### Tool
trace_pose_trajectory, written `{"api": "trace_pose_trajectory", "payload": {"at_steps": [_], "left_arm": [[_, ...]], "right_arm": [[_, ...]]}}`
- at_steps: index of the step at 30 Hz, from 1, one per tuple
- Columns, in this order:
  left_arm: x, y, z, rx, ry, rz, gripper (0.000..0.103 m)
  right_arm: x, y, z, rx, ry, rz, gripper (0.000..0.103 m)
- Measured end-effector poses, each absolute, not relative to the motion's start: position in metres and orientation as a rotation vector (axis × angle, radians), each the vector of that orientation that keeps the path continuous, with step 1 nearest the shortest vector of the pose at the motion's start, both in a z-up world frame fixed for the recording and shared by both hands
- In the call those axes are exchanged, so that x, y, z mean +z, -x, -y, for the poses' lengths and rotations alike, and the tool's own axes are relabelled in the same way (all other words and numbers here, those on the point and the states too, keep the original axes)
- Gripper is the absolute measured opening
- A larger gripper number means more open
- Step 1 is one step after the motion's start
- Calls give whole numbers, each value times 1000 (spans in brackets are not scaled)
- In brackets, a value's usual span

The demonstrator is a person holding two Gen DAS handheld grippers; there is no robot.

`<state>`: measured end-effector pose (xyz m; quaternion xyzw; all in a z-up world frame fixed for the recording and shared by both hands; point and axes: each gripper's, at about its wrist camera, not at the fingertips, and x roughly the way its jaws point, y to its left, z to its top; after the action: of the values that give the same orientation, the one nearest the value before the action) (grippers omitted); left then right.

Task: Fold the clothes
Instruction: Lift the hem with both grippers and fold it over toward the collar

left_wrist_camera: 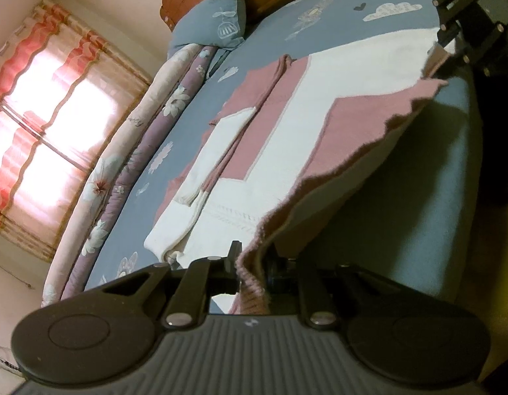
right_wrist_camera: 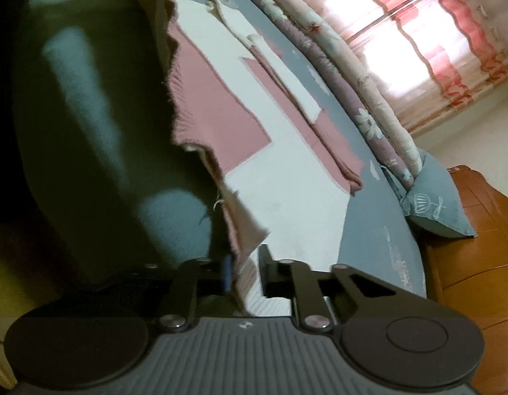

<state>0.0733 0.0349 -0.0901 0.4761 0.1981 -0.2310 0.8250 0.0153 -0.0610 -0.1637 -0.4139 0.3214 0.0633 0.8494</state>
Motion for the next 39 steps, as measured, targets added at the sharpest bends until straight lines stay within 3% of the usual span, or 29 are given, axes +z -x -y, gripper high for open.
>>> {"api": "trace_pose_trajectory", "payload": {"at_steps": [6,19,39], "left_arm": [[-98,-63,-33,-493,-1069,-406,8],[-96,-78,-26,-422,-1107,-387,8],[-92,-182,-14,-304,-1117,-349,7]], "right_arm": [[-152,-18,61,137,900,-620,7],[-116,-58,74,109,929,-524,7],[-105,-179,94,82,978,-414,7]]}}
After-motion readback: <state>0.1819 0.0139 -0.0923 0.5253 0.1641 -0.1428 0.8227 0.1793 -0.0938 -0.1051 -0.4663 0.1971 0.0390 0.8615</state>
